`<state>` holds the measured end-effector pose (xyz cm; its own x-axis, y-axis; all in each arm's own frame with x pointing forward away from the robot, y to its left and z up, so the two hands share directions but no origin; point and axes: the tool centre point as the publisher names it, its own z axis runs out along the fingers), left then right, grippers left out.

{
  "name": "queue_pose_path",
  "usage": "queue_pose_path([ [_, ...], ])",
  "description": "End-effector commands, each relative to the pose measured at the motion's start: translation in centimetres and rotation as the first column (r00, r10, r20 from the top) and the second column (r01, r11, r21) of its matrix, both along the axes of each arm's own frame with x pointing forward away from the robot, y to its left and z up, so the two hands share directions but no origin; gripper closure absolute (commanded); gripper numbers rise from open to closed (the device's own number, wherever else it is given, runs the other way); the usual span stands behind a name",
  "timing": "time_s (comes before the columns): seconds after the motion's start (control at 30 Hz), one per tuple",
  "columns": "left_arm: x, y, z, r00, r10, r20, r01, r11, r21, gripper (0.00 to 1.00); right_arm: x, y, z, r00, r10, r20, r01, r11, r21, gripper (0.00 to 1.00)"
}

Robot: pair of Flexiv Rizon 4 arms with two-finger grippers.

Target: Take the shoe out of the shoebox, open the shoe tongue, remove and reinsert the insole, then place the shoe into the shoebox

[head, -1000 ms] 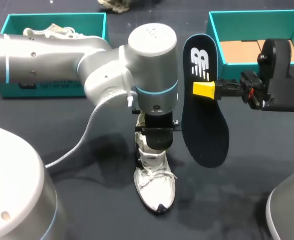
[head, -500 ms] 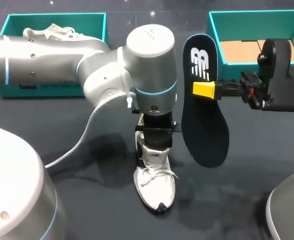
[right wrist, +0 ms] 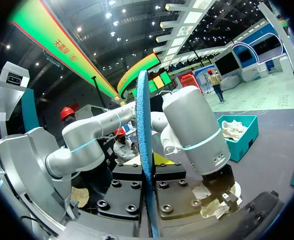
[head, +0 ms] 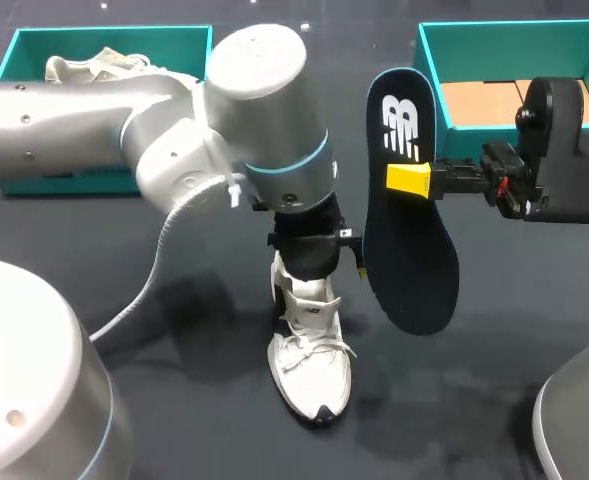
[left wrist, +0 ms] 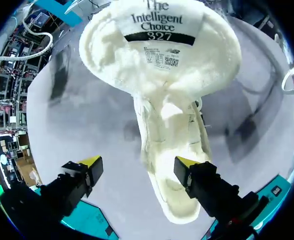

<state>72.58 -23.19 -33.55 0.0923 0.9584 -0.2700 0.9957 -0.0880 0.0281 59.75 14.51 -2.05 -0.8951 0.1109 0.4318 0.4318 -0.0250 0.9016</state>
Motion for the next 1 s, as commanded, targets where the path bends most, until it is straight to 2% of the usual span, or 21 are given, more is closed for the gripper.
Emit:
queue_pose_path([
  [0.03, -0.8, 4.1, 5.1, 0.999, 0.014, 0.035, -0.008, 0.984, -0.181, 0.0, -0.8, -0.2, -0.1, 1.0, -0.014, 0.001, 0.014, 1.0, 0.001, 1.0],
  [0.23, -0.1, 5.0, 9.3, 0.999, 0.029, 0.046, -0.009, 0.926, -0.378, 0.0, -0.8, -0.2, -0.1, 1.0, -0.014, 0.001, 0.014, 1.0, 0.001, 1.0],
  [0.47, 0.5, 5.2, 12.5, 0.997, 0.051, 0.062, -0.013, 0.866, -0.499, 0.0, -0.8, -0.2, -0.1, 1.0, -0.014, 0.001, 0.014, 1.0, 0.001, 1.0],
  [0.6, 1.1, 6.0, 14.1, 0.996, -0.086, 0.03, 0.088, 0.829, -0.552, 0.0, -0.8, -0.2, -0.1, 1.0, -0.014, 0.001, 0.014, 1.0, 0.001, 1.0],
  [1.0, 1.1, 6.0, 14.1, 0.996, -0.086, 0.03, 0.088, 0.829, -0.552, 0.0, -0.8, -0.2, -0.1, 1.0, -0.014, 0.001, 0.014, 1.0, 0.001, 1.0],
])
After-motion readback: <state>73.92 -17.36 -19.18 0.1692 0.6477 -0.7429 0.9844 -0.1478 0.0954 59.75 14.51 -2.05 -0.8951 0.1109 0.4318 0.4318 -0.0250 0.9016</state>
